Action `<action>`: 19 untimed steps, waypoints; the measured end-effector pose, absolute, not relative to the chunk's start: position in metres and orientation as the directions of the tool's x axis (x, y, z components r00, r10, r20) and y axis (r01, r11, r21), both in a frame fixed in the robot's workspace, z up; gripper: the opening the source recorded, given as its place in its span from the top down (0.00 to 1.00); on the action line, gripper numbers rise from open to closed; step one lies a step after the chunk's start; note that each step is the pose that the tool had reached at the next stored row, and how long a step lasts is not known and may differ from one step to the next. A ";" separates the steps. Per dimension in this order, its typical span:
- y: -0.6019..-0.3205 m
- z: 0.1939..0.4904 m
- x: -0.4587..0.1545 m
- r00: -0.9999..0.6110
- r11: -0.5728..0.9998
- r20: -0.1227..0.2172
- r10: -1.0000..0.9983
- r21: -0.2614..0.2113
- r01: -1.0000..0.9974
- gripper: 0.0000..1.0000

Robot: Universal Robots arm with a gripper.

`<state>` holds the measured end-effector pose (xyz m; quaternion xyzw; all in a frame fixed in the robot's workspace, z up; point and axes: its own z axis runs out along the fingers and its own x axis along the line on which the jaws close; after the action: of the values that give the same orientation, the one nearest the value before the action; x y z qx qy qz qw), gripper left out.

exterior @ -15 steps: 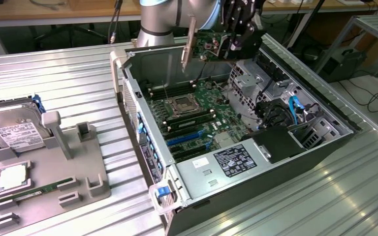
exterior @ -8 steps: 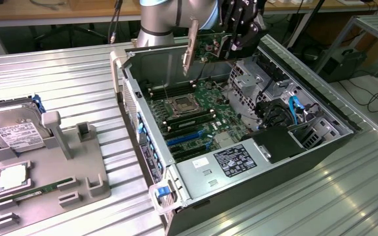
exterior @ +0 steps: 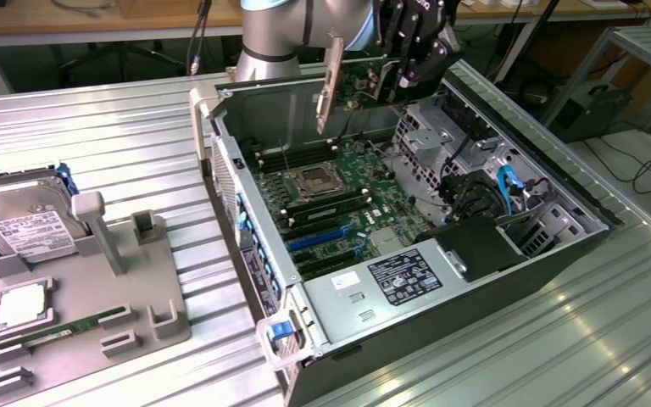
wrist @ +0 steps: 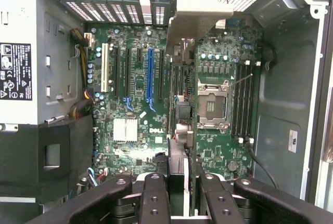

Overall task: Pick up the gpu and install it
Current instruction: 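Insert the gpu into the slot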

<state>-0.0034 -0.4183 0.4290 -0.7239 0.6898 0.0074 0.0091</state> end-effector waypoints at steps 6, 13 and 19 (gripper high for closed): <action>-0.418 0.422 -0.004 0.048 -0.048 -0.023 -0.999 -0.003 -0.999 0.72; -0.418 0.410 -0.006 0.024 -0.024 -0.023 -0.999 -0.004 -1.000 0.72; -0.418 0.405 -0.008 0.025 -0.024 -0.023 -0.999 -0.019 -1.000 0.72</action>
<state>-0.0077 -0.4183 0.4050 -0.7156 0.6984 0.0016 0.0148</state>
